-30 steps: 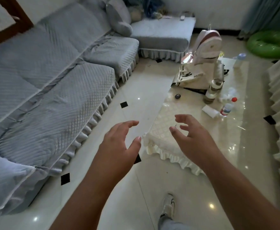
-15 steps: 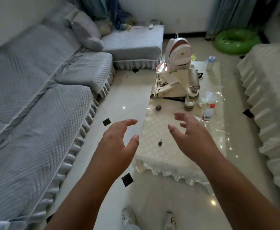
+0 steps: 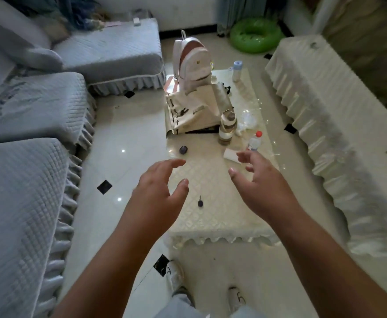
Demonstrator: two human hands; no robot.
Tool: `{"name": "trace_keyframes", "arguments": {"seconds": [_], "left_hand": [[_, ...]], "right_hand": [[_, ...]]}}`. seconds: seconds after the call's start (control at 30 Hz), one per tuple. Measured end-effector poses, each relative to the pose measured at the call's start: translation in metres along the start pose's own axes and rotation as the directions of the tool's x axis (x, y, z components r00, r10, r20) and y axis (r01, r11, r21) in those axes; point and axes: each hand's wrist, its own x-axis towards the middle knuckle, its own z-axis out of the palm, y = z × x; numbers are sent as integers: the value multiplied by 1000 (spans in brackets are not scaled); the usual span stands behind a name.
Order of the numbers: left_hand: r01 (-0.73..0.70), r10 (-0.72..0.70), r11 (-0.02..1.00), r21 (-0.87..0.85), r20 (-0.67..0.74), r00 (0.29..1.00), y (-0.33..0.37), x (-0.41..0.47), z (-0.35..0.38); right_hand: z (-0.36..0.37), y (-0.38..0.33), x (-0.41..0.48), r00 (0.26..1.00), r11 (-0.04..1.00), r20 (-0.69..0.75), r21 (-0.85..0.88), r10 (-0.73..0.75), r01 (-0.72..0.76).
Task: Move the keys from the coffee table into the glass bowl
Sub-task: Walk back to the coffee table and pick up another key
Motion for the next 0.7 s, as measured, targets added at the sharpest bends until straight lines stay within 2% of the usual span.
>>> {"name": "trace_keyframes", "arguments": {"seconds": [0.3,0.5,0.7], "left_hand": [[-10,12,1000,-20,110,994,-71,95,-13],[18,-18,1000,4,81,997,-97,133,-1],[70,-70,998,10,78,994,-114,150,43]], "right_hand": [[71,-23,51,994,996,-75,-40,74,-77],[101,-4,79,994,991,5,-87,105,-104],[127,35,109,990,985,69,-130,121,-111]]}}
